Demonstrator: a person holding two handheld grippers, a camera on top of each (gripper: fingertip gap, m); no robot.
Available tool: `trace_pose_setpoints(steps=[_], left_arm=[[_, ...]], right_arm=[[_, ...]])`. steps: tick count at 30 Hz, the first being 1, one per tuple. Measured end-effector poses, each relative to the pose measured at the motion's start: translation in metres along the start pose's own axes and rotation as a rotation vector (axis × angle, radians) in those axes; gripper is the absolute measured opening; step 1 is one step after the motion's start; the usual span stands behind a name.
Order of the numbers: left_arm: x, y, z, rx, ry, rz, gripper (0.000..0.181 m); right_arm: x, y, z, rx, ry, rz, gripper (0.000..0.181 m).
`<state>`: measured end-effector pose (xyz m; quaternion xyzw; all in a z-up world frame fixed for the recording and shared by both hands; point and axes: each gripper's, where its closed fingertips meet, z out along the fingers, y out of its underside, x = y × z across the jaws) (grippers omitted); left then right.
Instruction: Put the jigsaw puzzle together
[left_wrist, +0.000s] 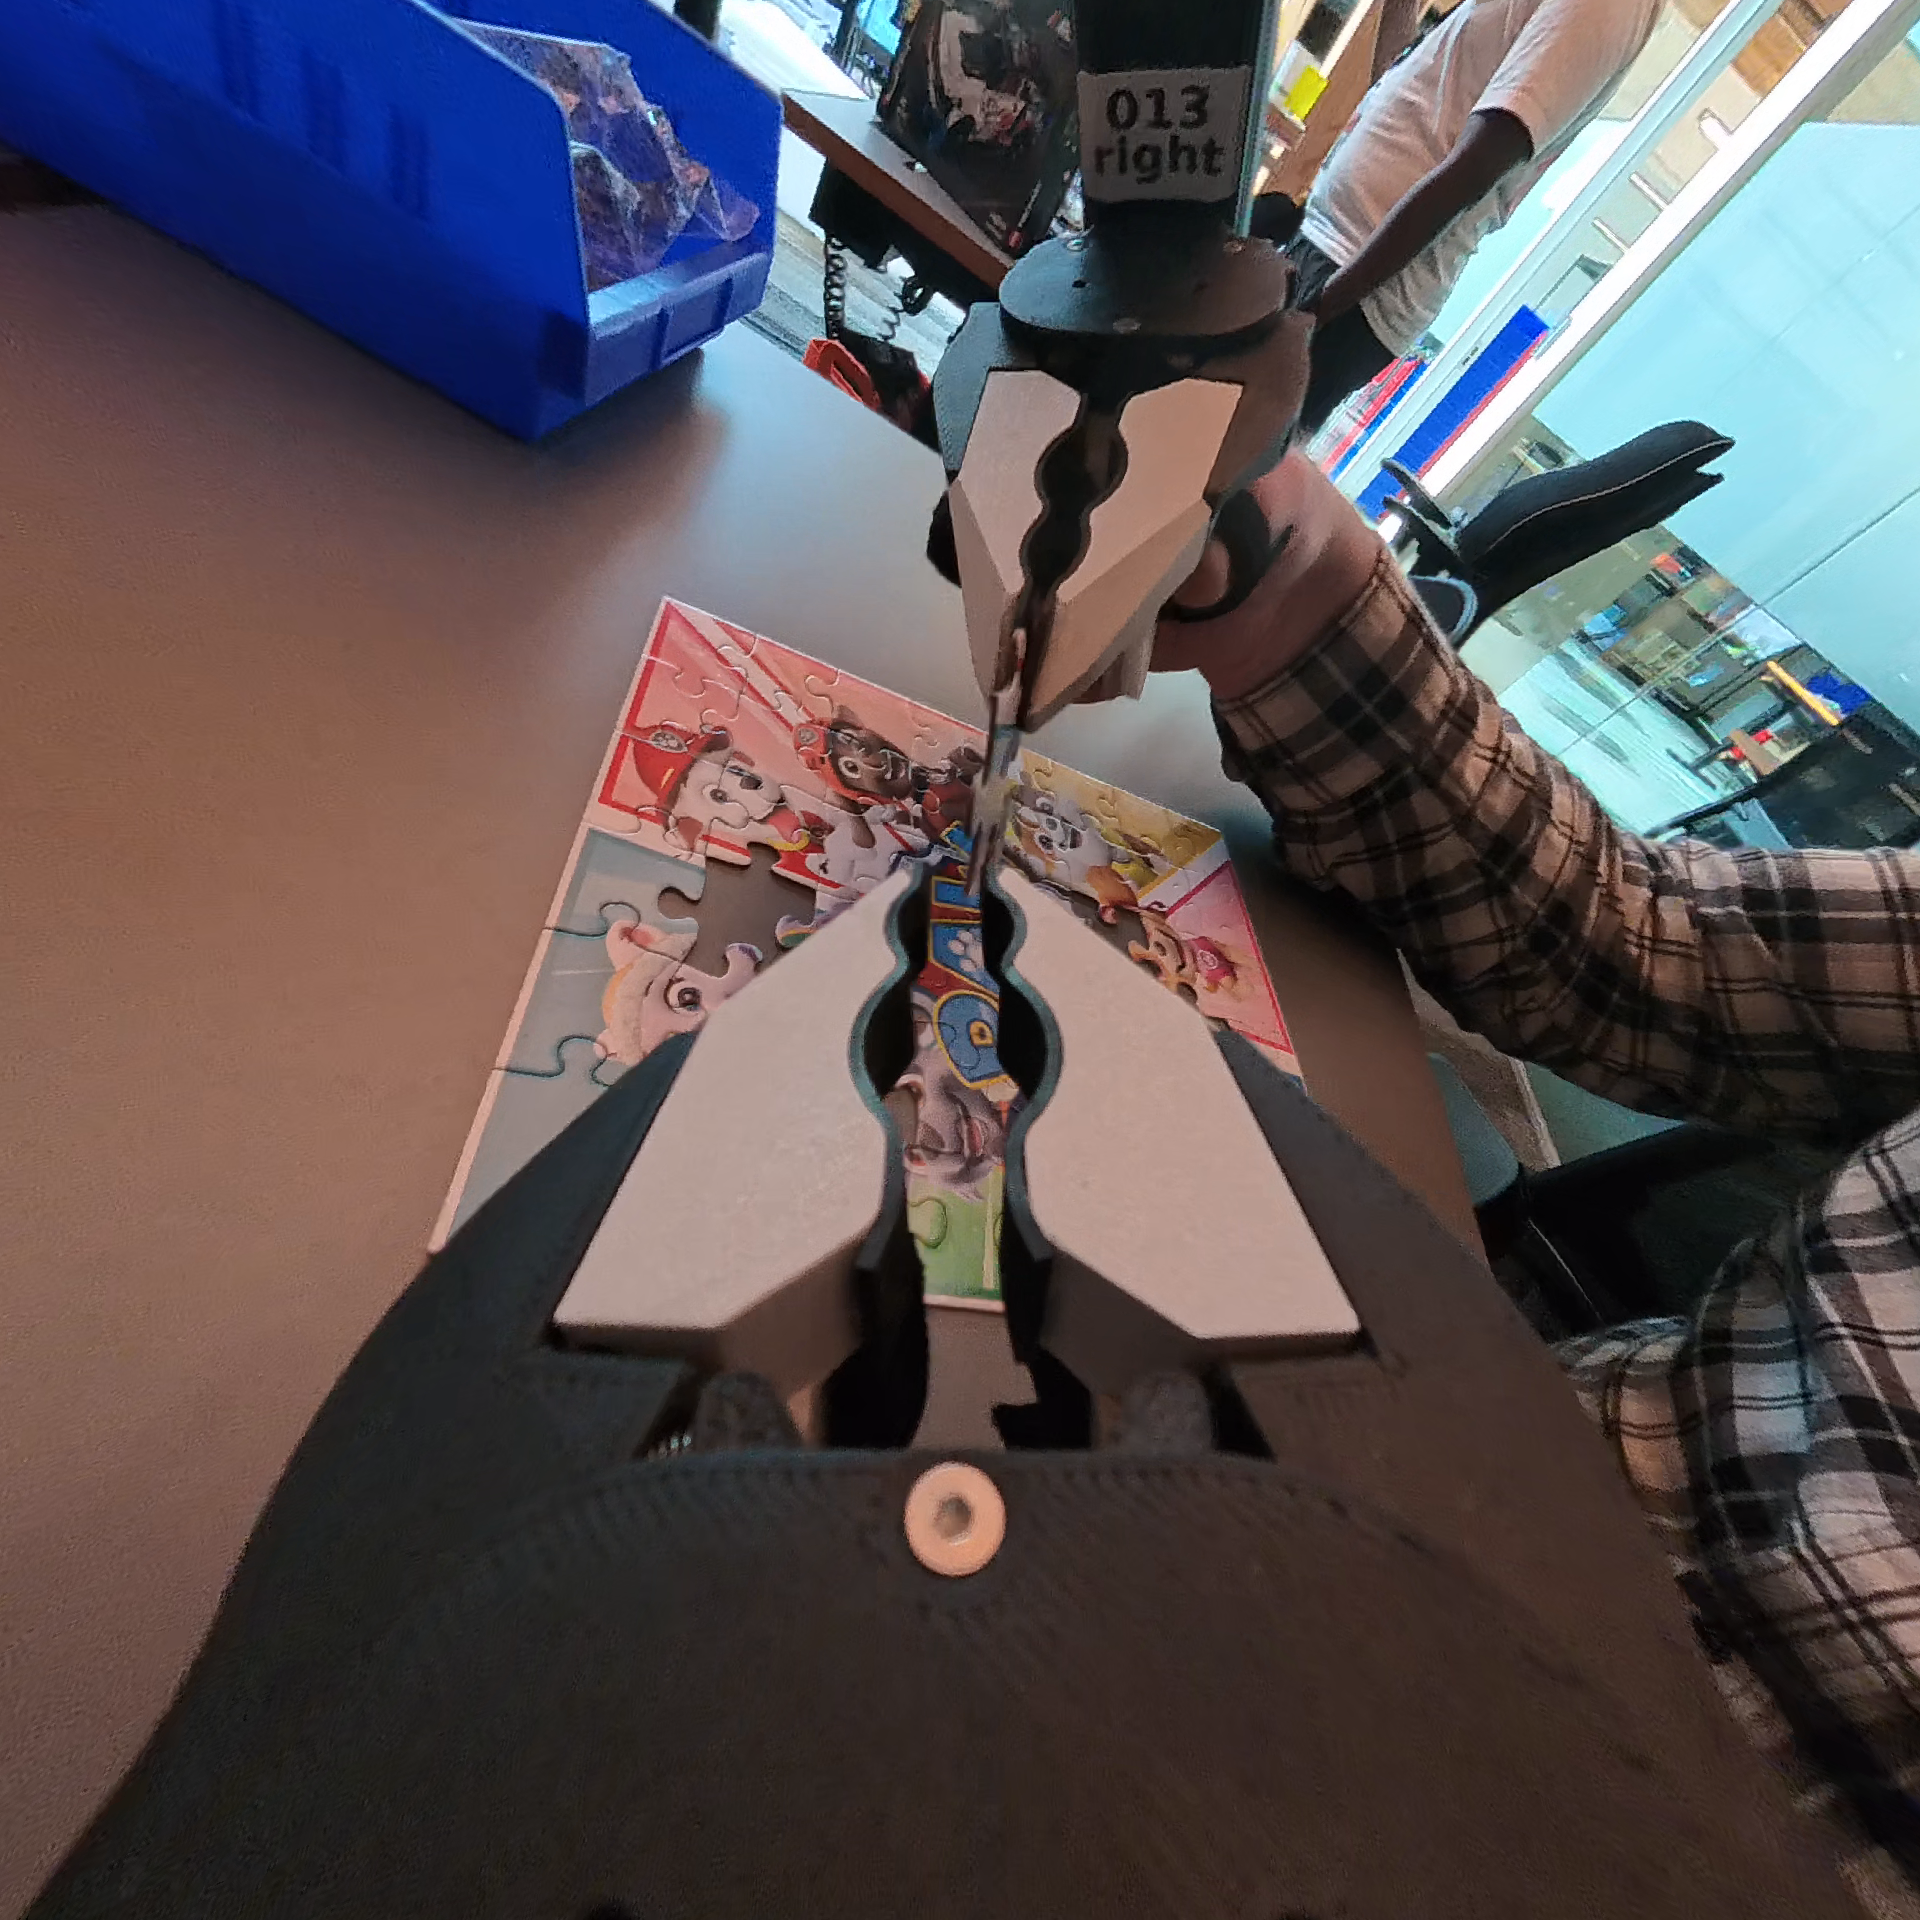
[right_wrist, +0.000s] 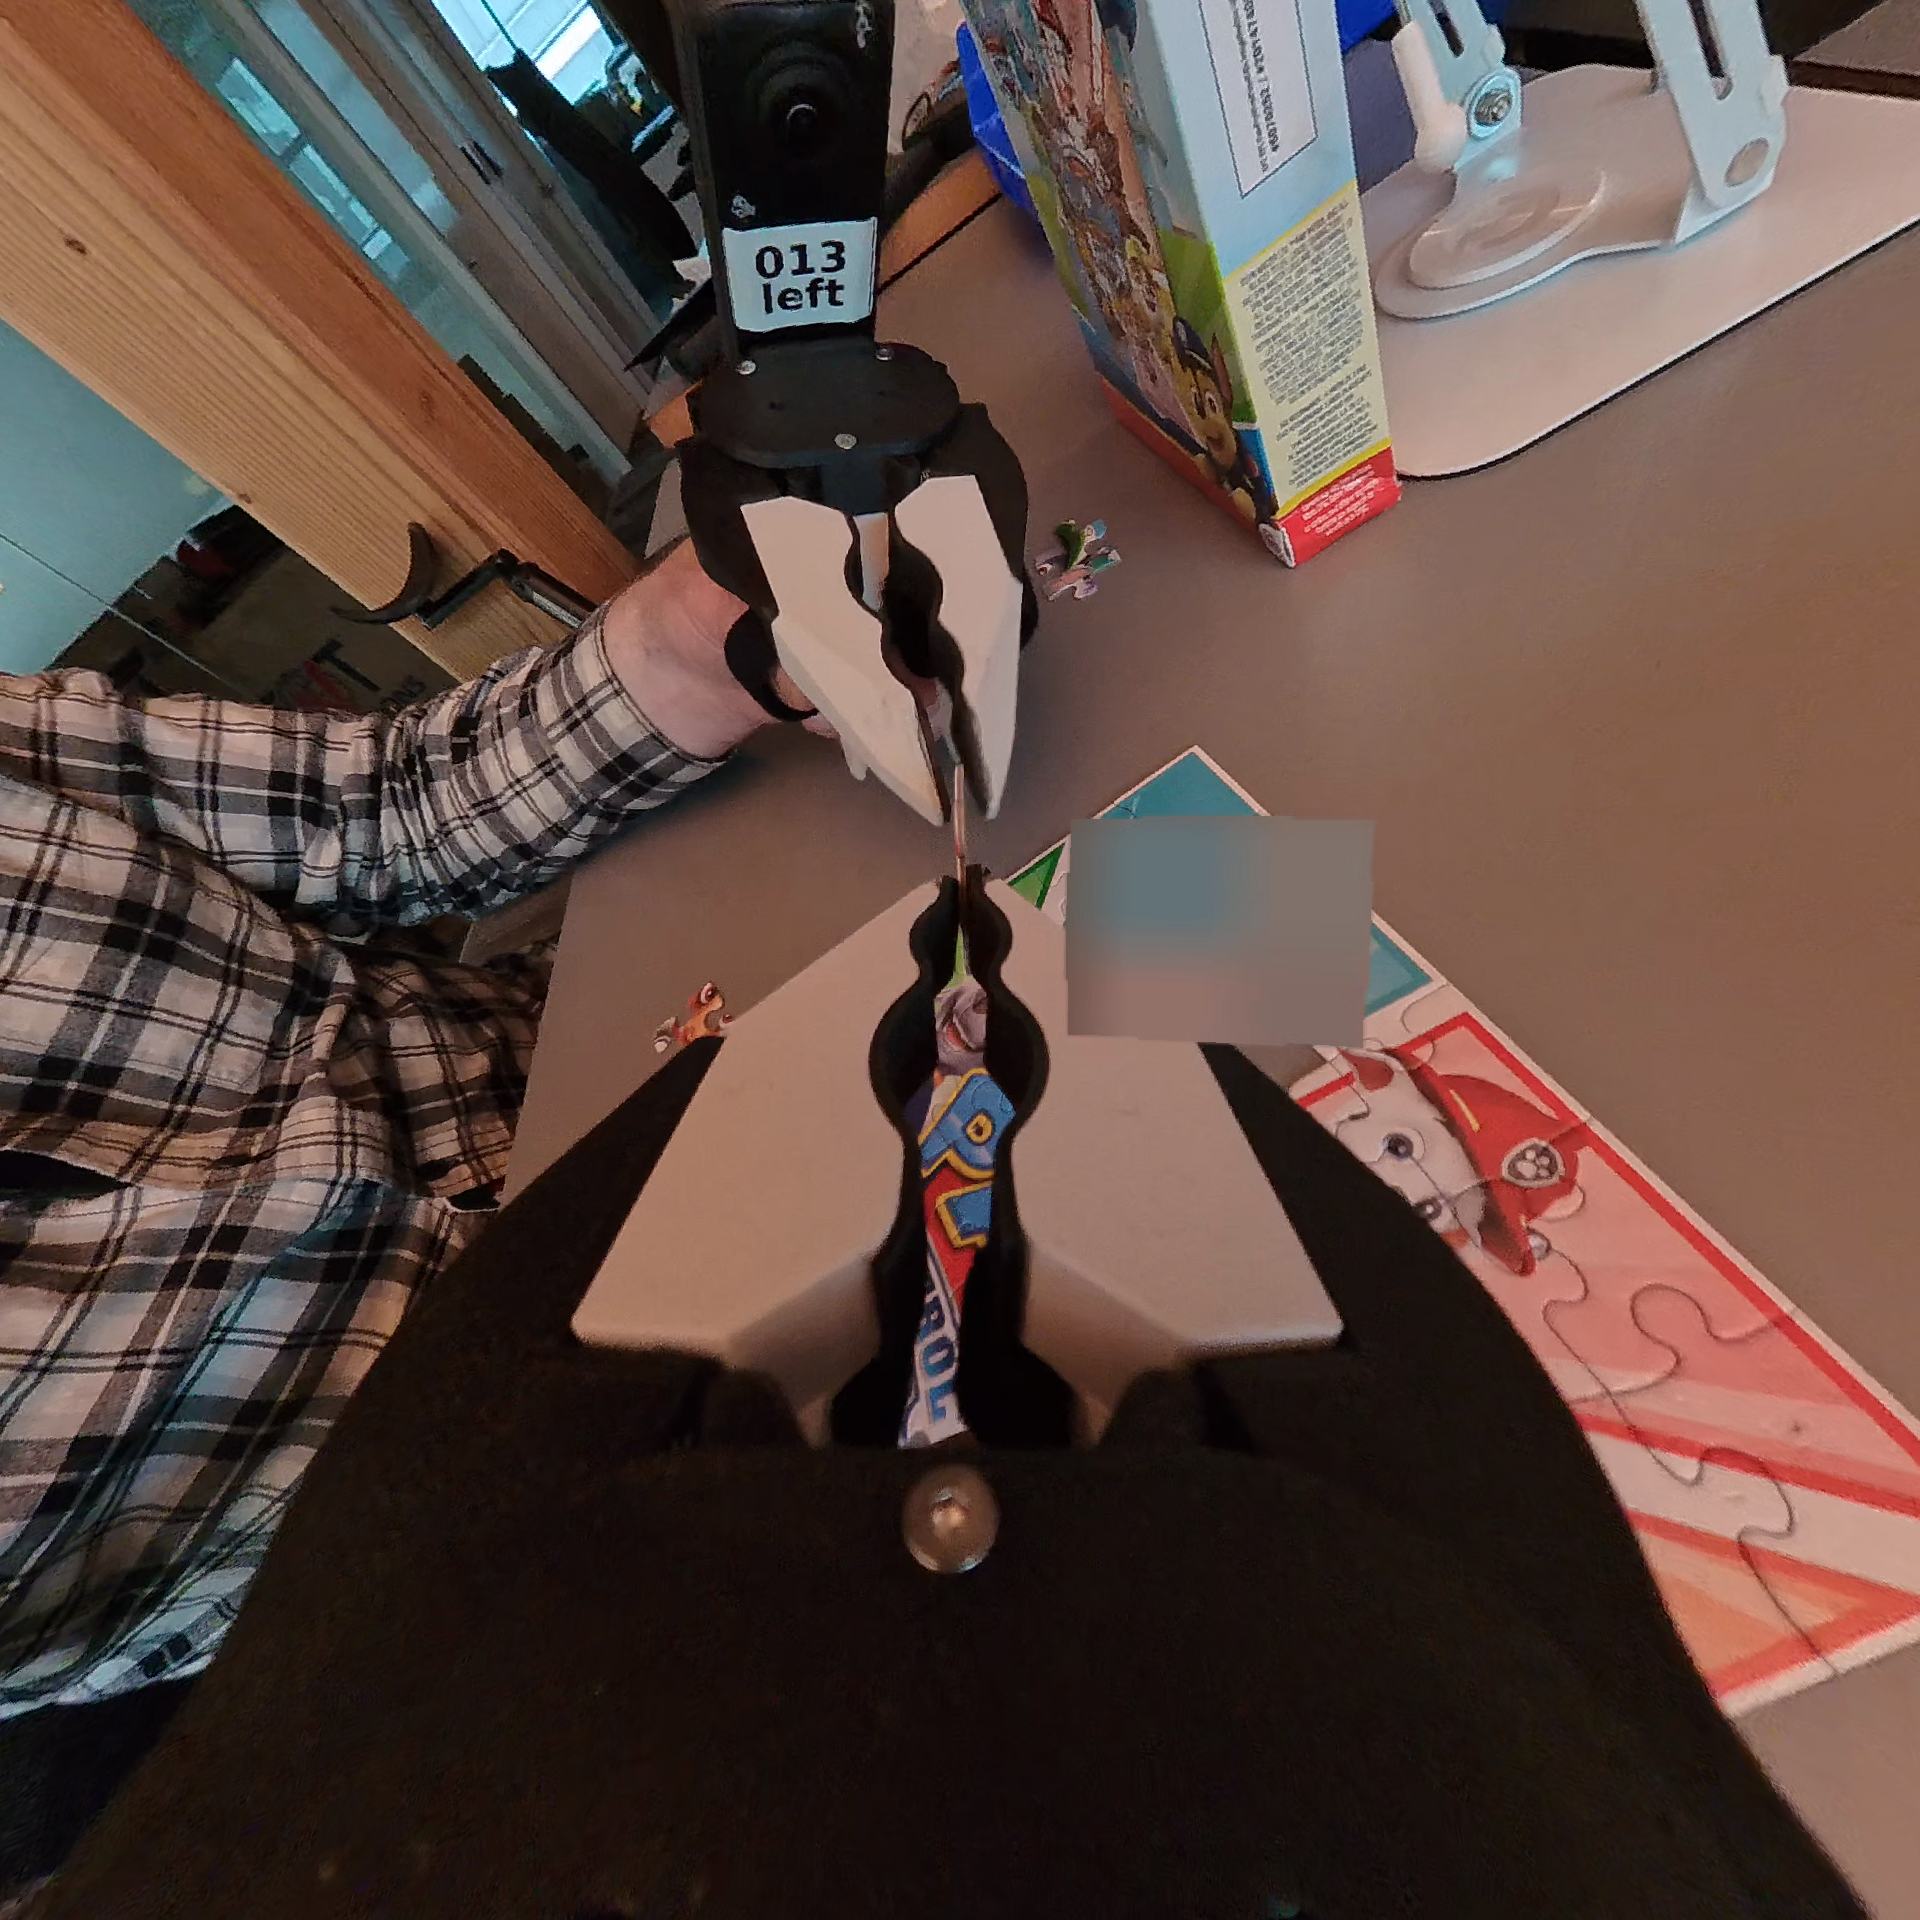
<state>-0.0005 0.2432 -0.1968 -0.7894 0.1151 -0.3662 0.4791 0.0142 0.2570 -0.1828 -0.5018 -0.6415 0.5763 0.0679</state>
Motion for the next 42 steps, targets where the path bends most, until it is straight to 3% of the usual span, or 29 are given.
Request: trace_pose_setpoints(steps=[5,11,15,23,29,38,42], left_arm=[[-0.003,0.01,-0.008,-0.092,-0.062,0.04,0.009],[-0.009,0.057,-0.015,-0.393,-0.163,0.099,0.028],[-0.003,0.087,-0.011,-0.548,-0.135,0.116,0.023],[-0.007,0.087,-0.006,-0.557,-0.172,0.149,0.018],[-0.01,0.086,-0.005,-0.555,-0.189,0.155,0.013],[-0.011,0.086,-0.004,-0.554,-0.194,0.158,0.011],[-0.01,0.087,-0.004,-0.557,-0.193,0.164,0.013]], right_arm=[[-0.007,0.008,-0.019,-0.019,0.018,-0.015,0.0],[-0.029,0.037,-0.035,-0.14,0.014,-0.036,0.0],[-0.04,0.063,-0.035,-0.242,-0.008,-0.008,0.0],[-0.041,0.105,-0.051,-0.529,0.001,0.023,0.0],[-0.038,0.119,-0.045,-0.676,-0.029,0.042,0.0],[-0.027,0.127,-0.04,-0.77,0.008,0.044,0.002],[-0.035,0.118,-0.039,-0.732,-0.009,0.004,0.0]])
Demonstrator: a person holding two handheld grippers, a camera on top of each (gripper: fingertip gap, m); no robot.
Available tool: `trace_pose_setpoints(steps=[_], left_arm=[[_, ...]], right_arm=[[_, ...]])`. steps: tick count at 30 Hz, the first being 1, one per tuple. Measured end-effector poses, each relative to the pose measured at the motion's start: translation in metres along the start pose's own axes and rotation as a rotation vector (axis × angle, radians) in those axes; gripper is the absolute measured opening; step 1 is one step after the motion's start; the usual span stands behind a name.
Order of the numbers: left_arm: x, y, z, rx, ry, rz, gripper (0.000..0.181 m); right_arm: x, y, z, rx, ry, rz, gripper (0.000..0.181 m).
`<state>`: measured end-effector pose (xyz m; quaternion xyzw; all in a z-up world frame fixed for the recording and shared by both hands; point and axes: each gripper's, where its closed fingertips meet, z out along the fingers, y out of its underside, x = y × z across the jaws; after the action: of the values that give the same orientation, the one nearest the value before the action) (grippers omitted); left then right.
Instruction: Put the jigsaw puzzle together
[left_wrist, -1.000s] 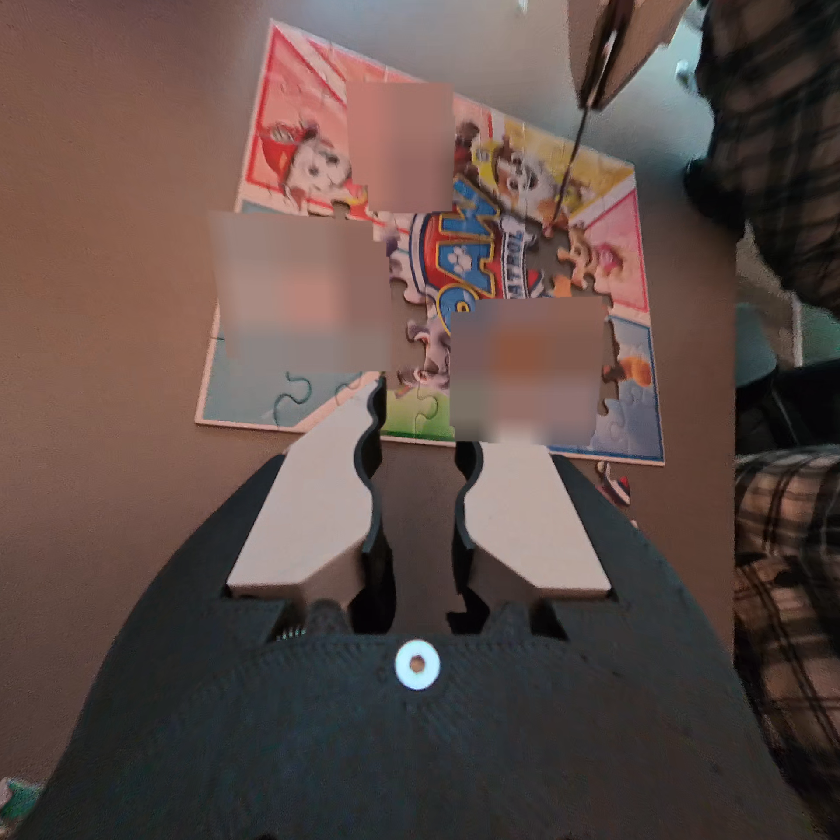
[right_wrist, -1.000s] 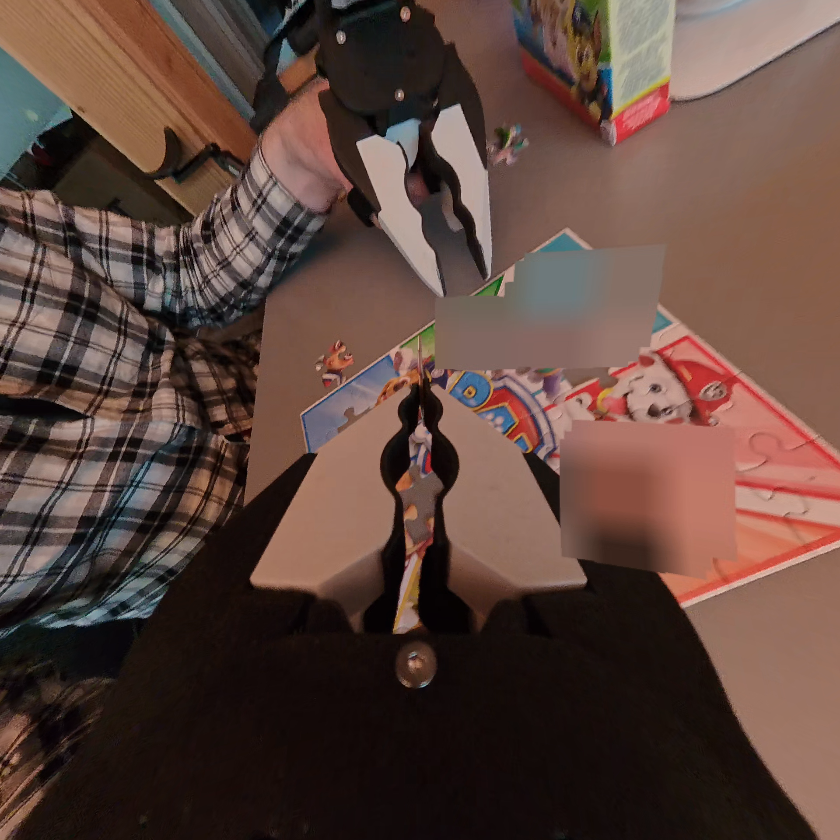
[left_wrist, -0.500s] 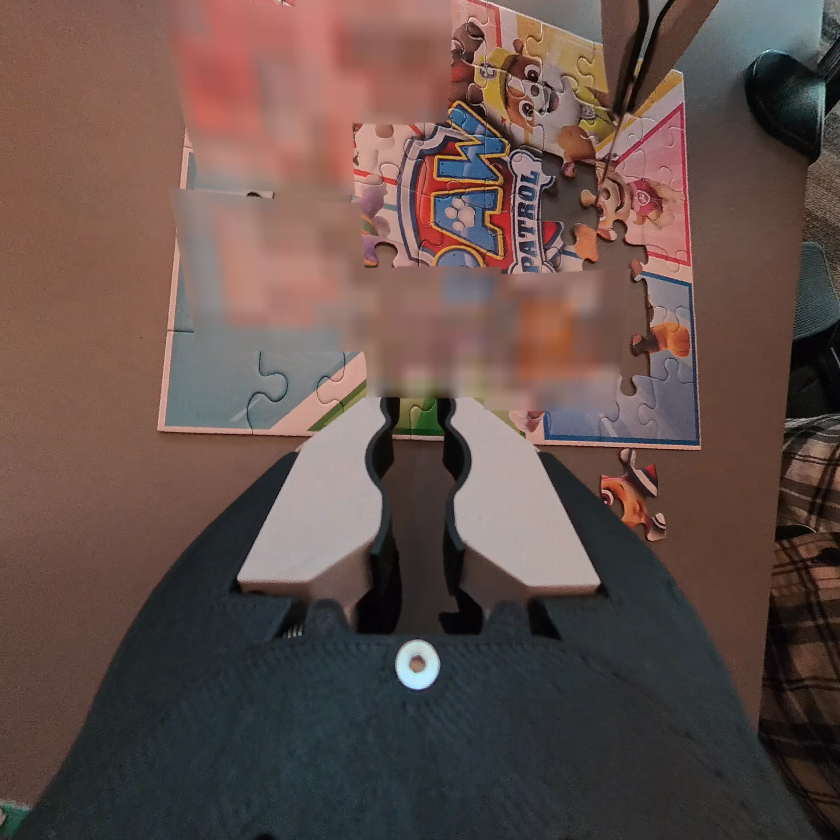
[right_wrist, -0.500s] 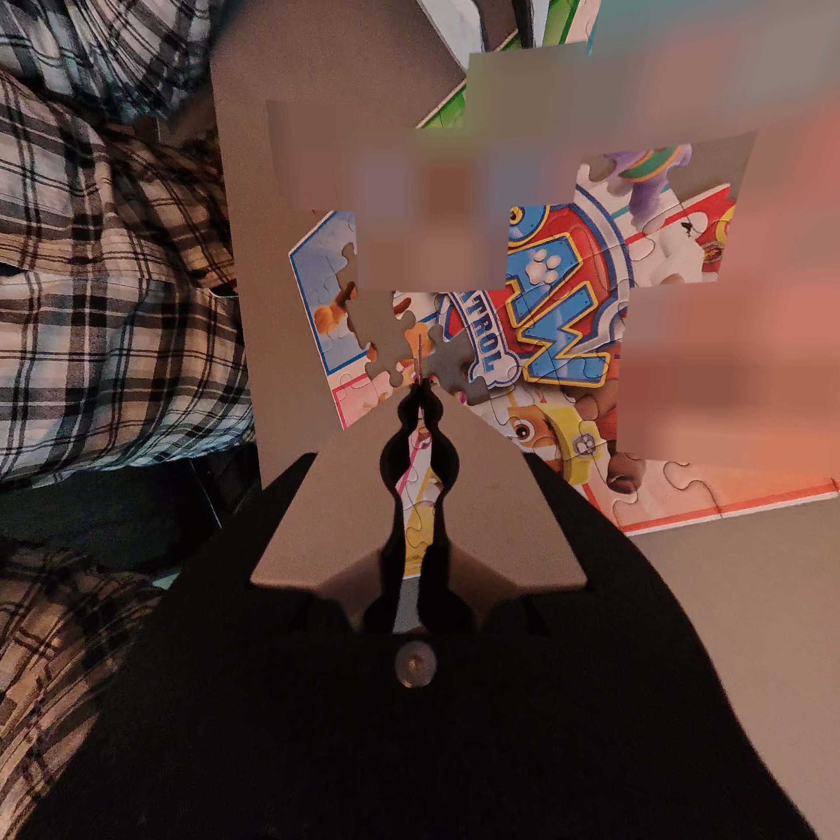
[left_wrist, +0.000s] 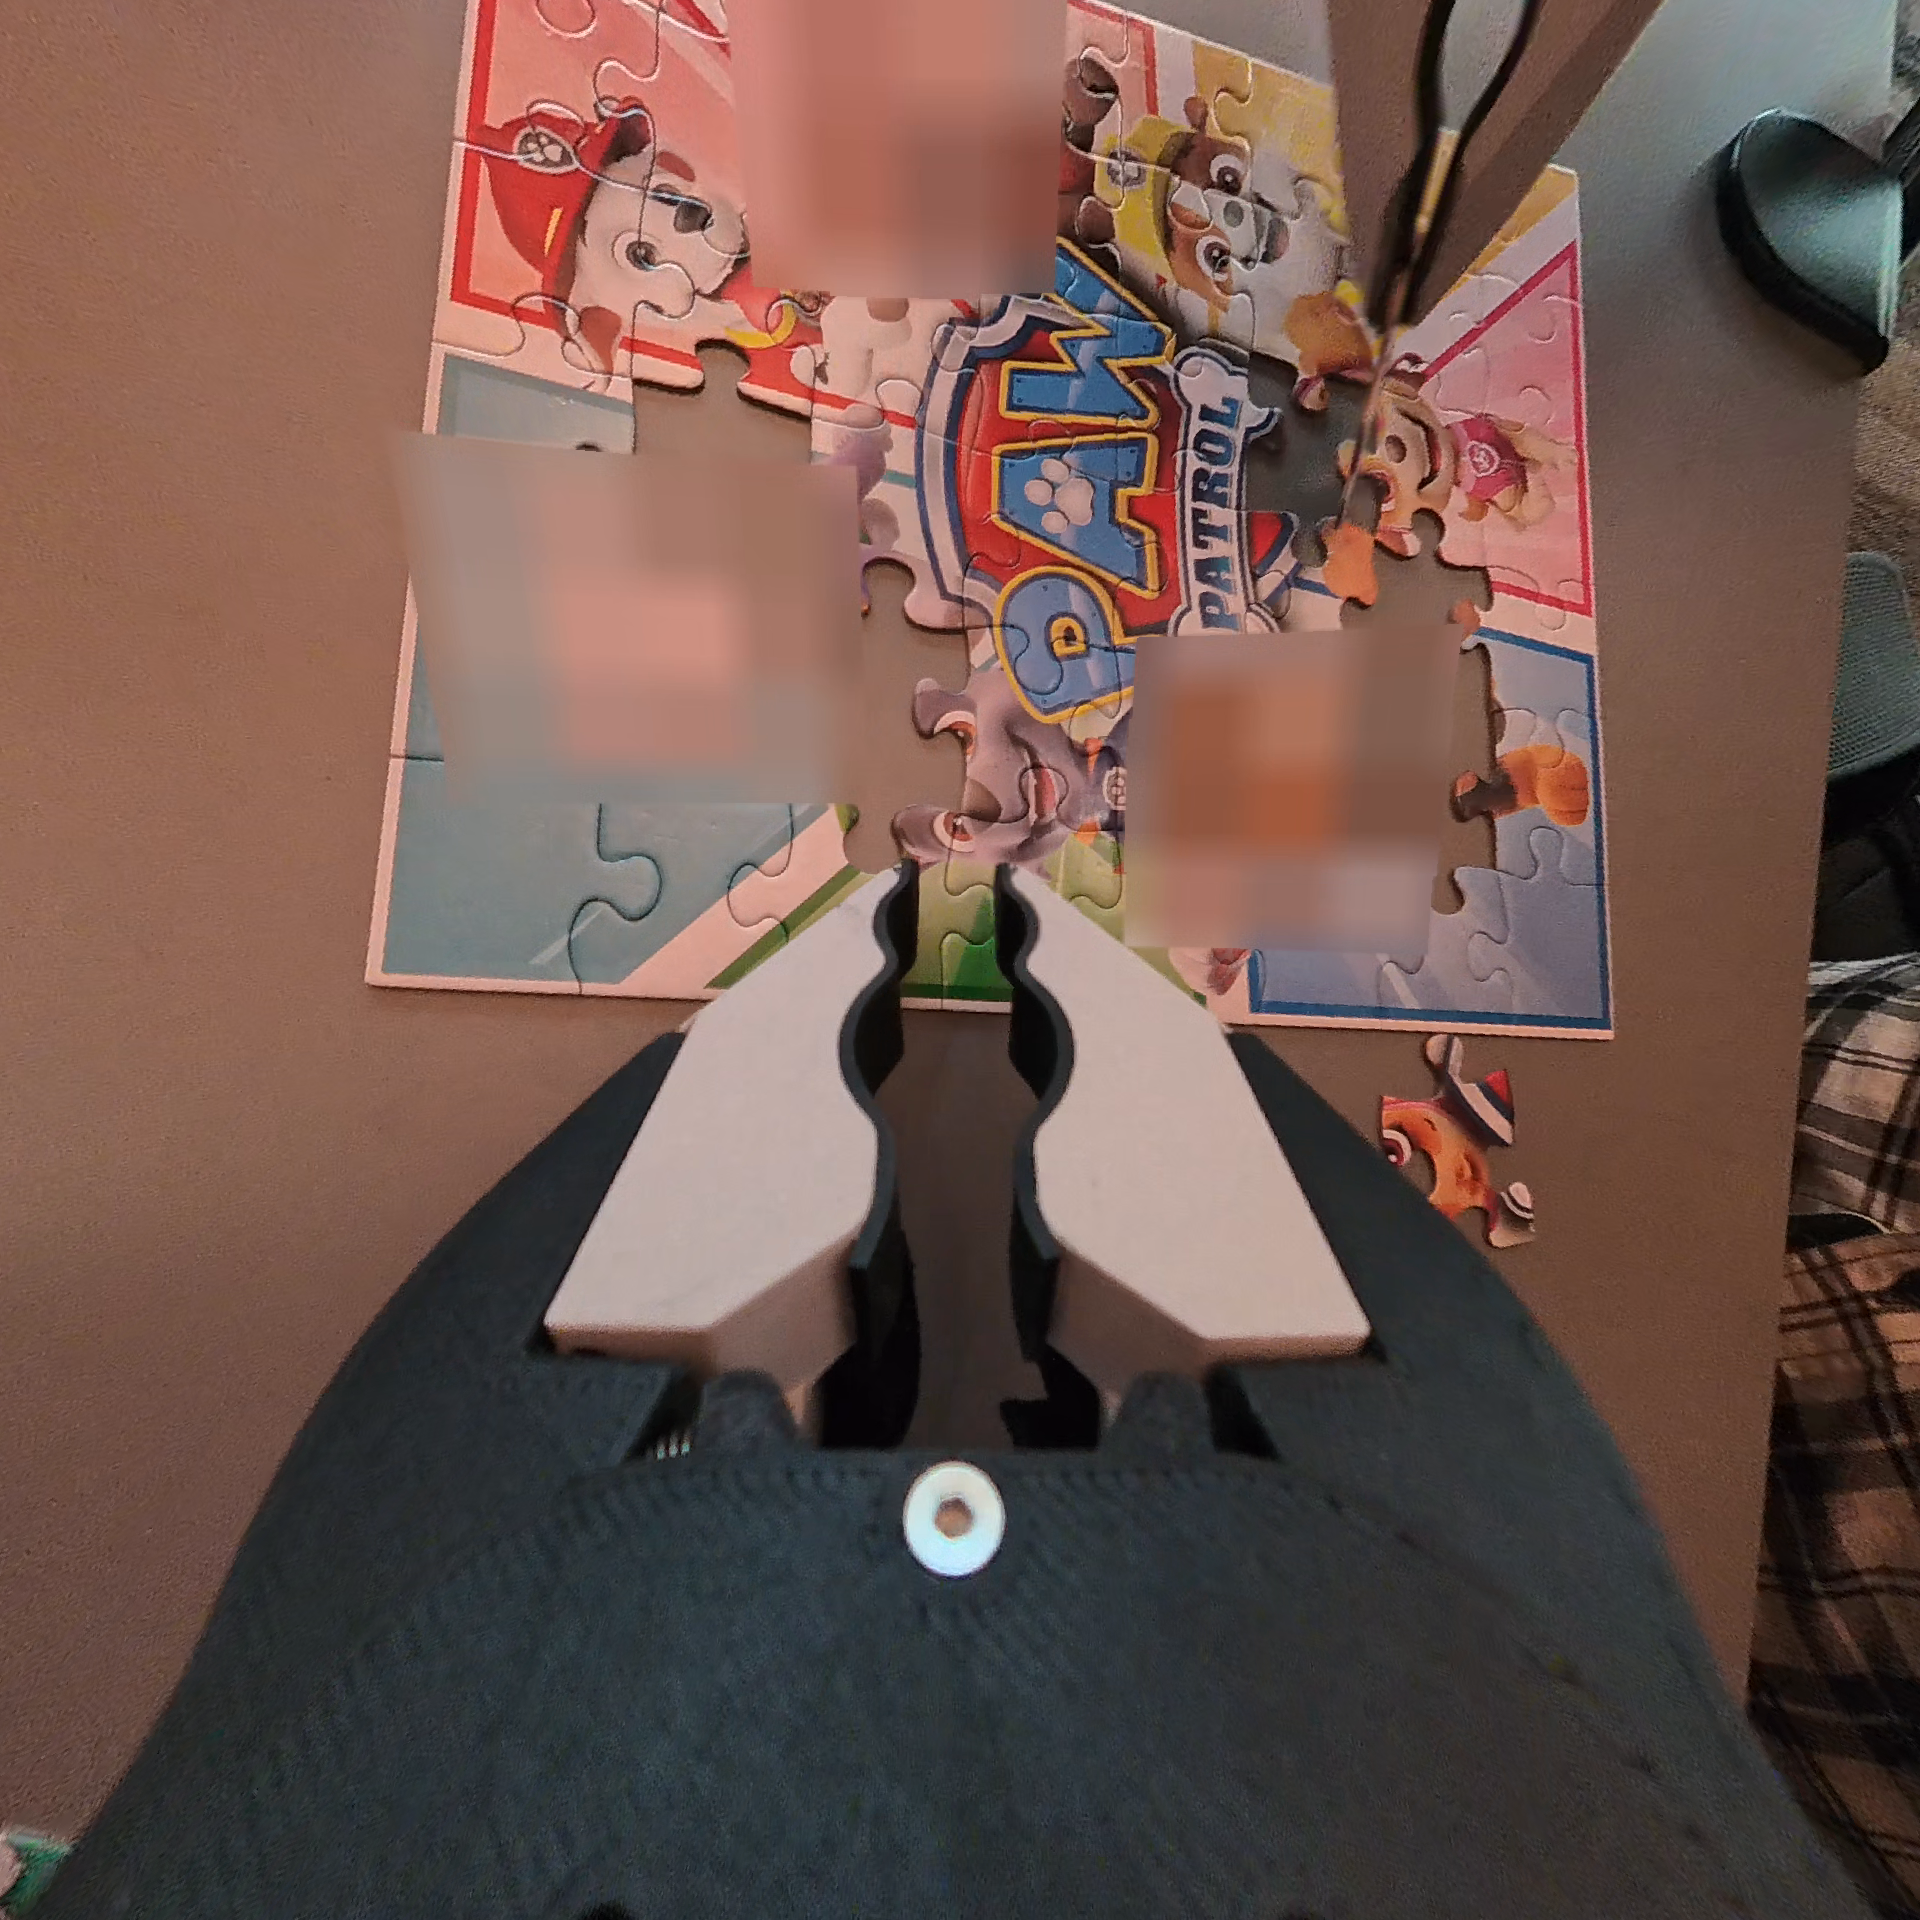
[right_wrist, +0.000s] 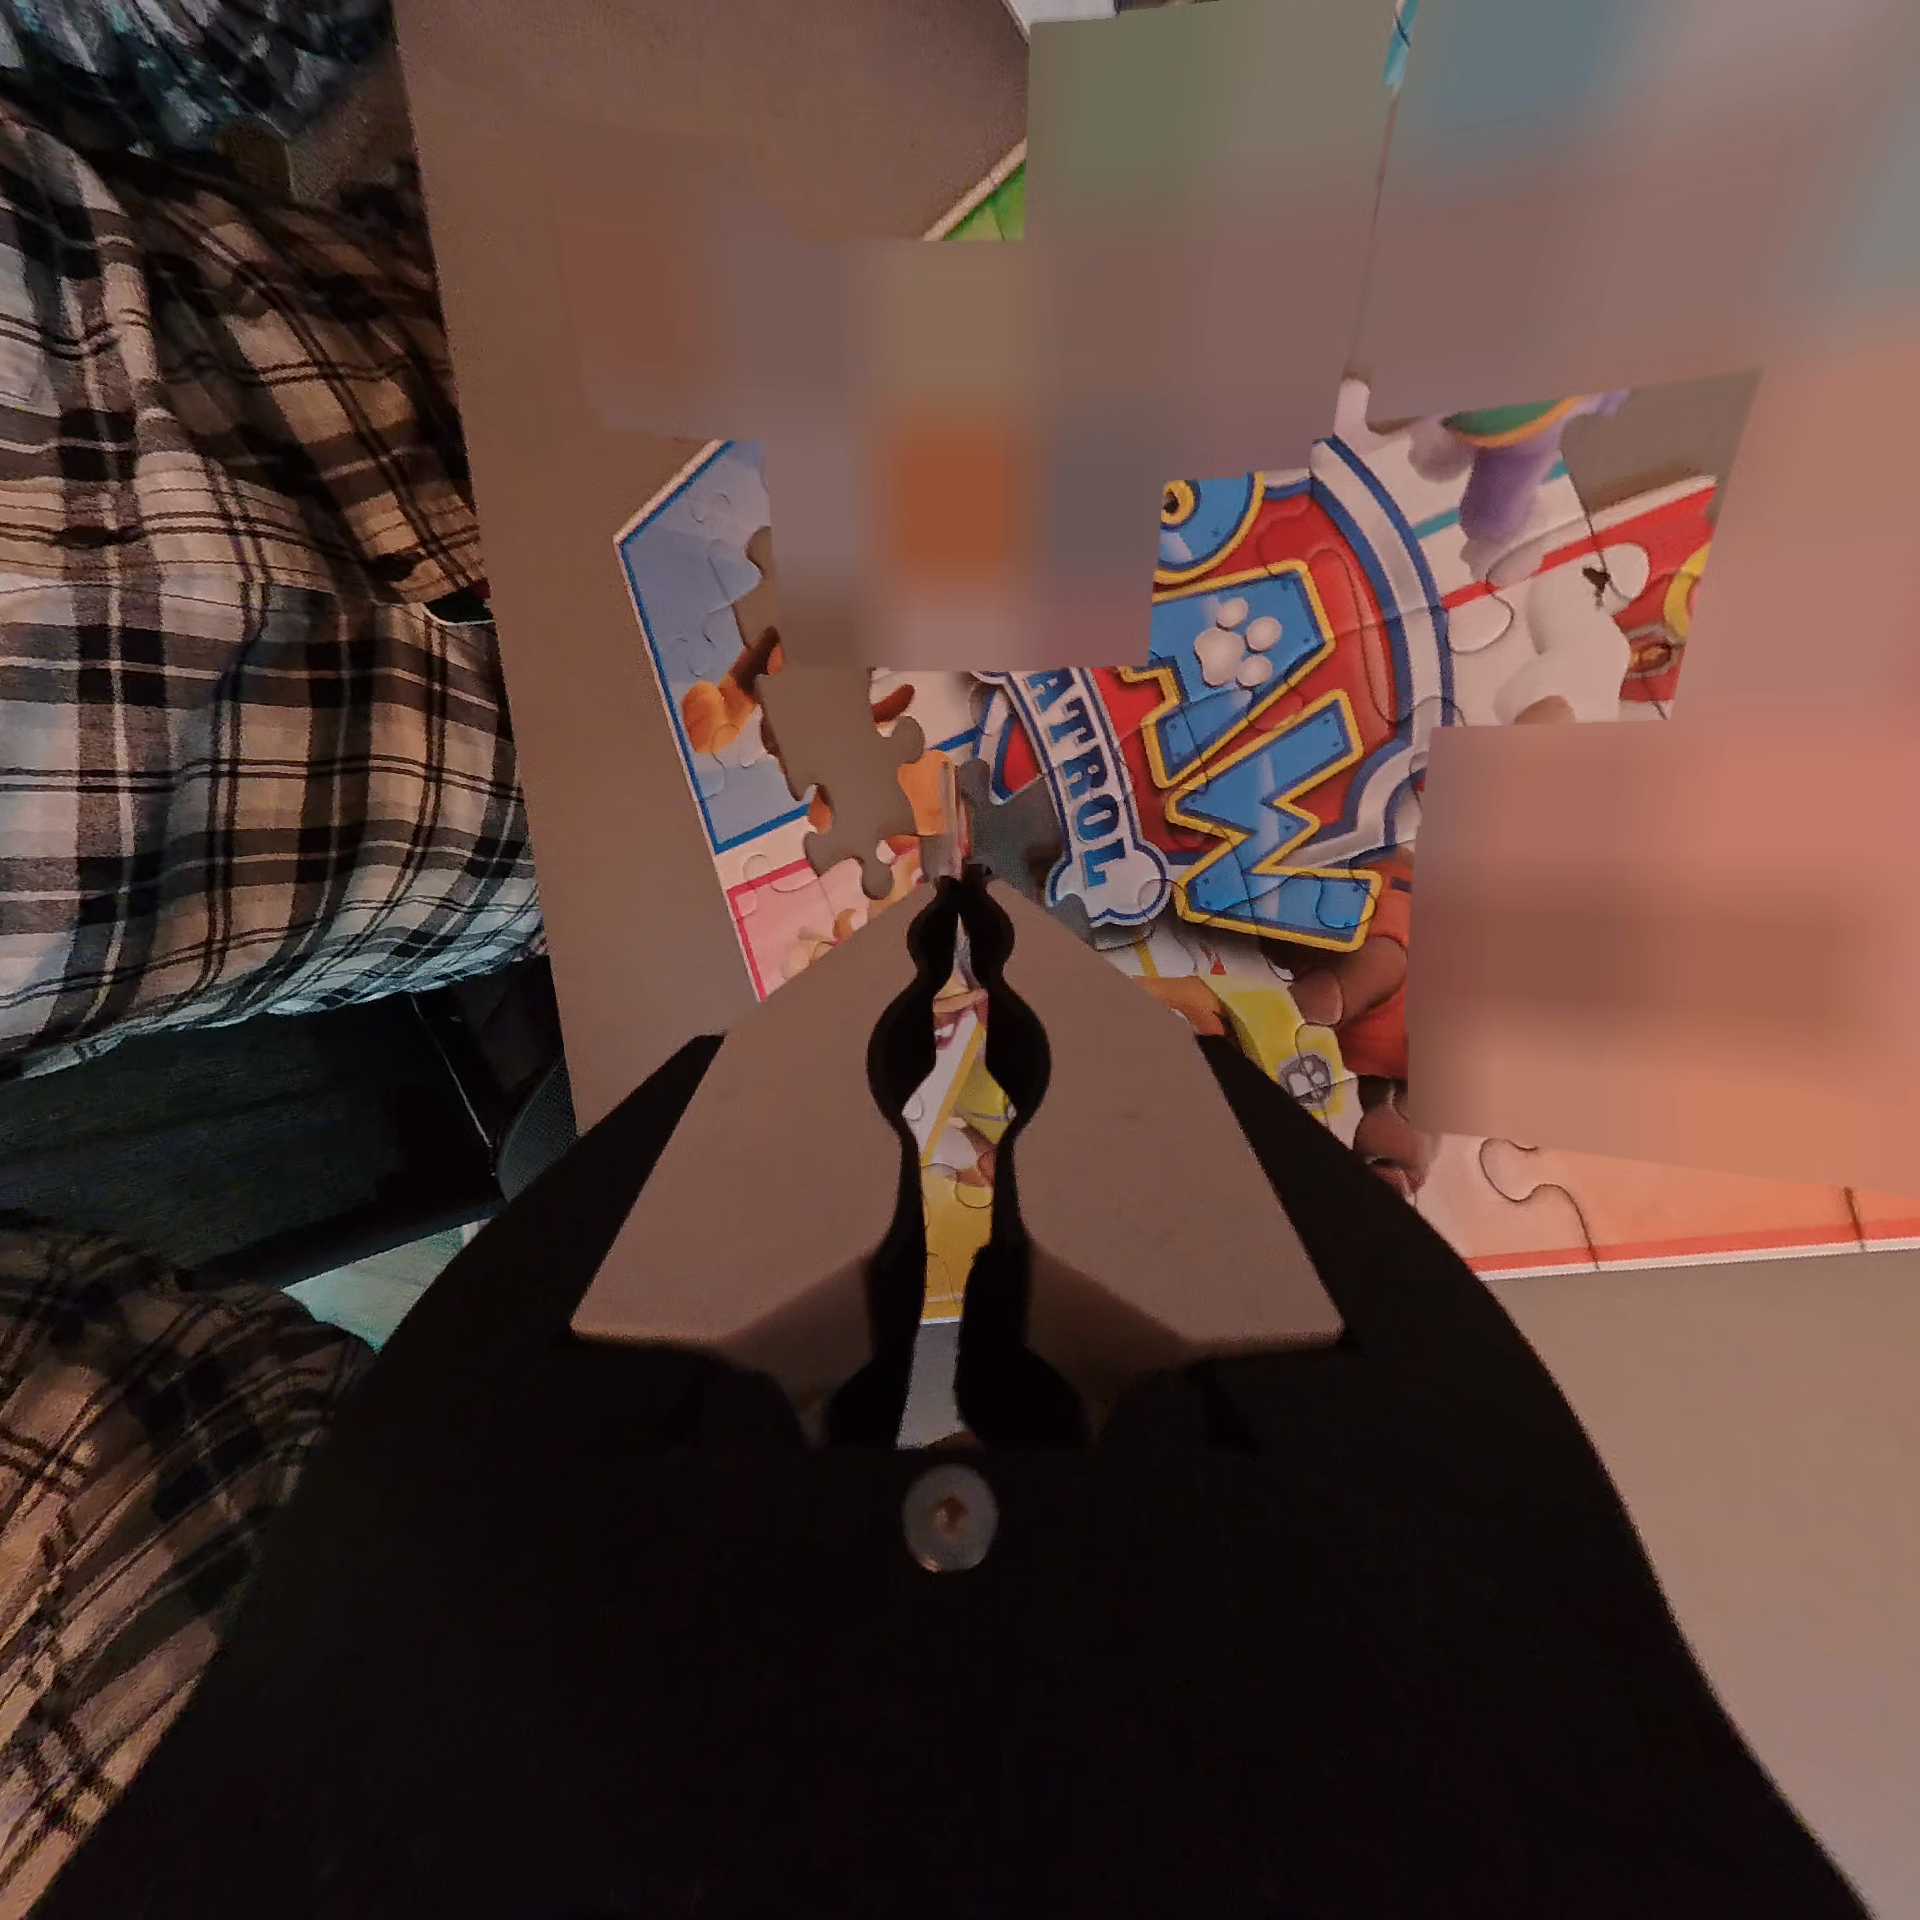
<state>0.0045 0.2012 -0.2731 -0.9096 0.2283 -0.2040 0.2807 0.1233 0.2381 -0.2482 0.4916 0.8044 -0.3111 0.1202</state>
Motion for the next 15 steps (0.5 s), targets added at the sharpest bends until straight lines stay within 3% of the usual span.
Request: trace_pose_setpoints(steps=[5,9,15], left_arm=[[-0.01,-0.004,0.004,0.0,-0.072,0.027,0.01],[-0.015,-0.008,0.001,0.023,-0.103,0.027,0.022],[-0.001,-0.026,-0.011,0.142,-0.016,0.05,0.033]], right_arm=[[-0.006,-0.017,-0.015,0.119,0.044,-0.028,0.0],[-0.004,-0.056,-0.033,0.394,0.08,0.014,0.0],[0.011,-0.092,-0.041,0.708,0.087,0.116,0.0]])
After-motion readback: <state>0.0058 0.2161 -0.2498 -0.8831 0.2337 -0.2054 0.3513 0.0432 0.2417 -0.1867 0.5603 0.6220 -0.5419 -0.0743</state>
